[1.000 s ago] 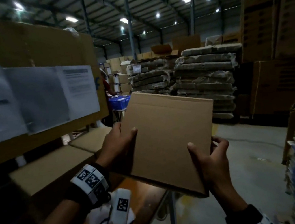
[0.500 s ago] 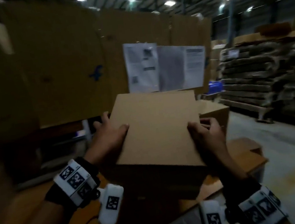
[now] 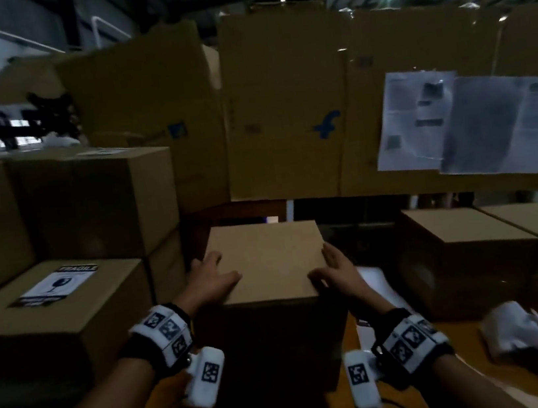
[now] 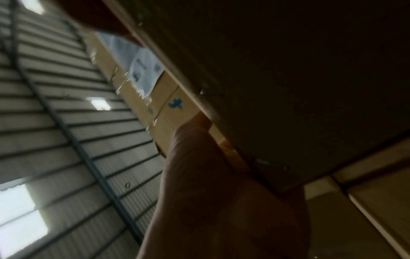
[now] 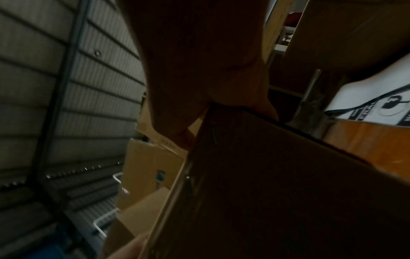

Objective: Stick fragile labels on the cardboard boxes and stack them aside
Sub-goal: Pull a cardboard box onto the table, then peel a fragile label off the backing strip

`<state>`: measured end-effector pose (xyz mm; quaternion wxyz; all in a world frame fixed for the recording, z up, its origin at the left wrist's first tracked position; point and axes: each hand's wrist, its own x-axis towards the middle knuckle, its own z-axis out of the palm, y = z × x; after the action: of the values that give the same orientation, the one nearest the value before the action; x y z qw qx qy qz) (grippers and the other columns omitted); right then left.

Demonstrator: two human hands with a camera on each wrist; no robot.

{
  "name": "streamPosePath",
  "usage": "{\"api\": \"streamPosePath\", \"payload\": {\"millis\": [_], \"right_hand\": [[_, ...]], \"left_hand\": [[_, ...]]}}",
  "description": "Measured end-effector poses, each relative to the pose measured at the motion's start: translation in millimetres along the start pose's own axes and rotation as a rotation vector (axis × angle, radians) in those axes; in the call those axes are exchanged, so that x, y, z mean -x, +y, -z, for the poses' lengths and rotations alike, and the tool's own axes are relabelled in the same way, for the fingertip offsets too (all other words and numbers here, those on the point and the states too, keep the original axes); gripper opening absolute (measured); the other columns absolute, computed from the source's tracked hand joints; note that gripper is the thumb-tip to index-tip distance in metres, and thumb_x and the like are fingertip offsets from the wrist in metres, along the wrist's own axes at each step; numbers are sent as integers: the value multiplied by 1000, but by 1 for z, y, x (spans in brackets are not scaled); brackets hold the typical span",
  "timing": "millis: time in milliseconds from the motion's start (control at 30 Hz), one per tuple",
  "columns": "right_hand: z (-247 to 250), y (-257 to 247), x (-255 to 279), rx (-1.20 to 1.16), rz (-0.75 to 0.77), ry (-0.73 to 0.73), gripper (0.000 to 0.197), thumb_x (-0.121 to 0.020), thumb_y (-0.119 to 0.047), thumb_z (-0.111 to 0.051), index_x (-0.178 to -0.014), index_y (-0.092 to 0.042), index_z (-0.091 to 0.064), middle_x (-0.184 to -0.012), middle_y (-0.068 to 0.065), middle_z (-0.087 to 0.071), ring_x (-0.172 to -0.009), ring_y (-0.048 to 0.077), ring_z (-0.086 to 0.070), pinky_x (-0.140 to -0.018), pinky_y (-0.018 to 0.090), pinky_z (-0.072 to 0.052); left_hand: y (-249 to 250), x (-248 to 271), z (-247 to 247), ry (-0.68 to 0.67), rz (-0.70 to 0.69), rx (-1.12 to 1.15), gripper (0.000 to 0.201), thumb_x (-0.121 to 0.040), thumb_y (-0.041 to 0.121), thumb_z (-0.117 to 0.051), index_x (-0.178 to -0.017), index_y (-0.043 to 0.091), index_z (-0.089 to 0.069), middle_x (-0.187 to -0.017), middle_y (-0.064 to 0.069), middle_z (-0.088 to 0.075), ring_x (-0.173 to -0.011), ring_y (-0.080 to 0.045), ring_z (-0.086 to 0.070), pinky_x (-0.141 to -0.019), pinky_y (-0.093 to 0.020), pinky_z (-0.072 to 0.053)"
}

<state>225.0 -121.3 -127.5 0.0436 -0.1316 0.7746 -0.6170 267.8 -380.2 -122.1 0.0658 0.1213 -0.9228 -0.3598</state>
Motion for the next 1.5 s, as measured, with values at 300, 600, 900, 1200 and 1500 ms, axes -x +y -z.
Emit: {"api": "streamPosePath", "payload": {"millis": [300,600,900,1200,1500], "right_hand": [[-16,38,-32,666,150,81,34,-92,-28,-59,-113,-2,-65,-127,18,-59,-115,34,-57,-87,31,-44],[-18,50,-76,860,408,196,18,-94,-28,-51,-87,-17,-62,-90,-1,-64,-93,20,-56,-64,25,-23],[3,45,-72,643,239,-68,42,-104,-25,-43,-140,-4,-47,-139,20,-53,-127,34,-50,-98,35,-38],[101,136,-25,614,14,229,43,-96,-28,-59,-136,-14,-52,-128,8,-63,-114,29,-61,-90,36,-49],[146,250,-43,744,-312,34,41,-94,-31,-58,-131,-14,-57,-123,11,-65,-116,27,-58,-91,30,-44]], "left_hand": [[-31,-37,-45,144,-250,-310,42,-87,44,-44,-100,12,-68,-127,-14,-55,-120,-33,-48,-96,-42,-44],[-42,-102,-57,194,-437,-316,50,-85,66,-41,-83,22,-65,-84,7,-55,-75,-14,-56,-65,-35,-51],[-6,-95,-46,61,-328,-566,34,-97,38,-43,-108,10,-59,-113,-15,-57,-100,-34,-58,-78,-36,-46],[111,-35,-122,169,-654,-305,18,-95,24,-55,-106,12,-63,-108,-5,-58,-104,-22,-51,-81,-30,-39],[117,-28,-310,-100,-121,246,8,-90,18,-63,-93,14,-70,-87,3,-67,-80,-14,-62,-68,-25,-46]]}}
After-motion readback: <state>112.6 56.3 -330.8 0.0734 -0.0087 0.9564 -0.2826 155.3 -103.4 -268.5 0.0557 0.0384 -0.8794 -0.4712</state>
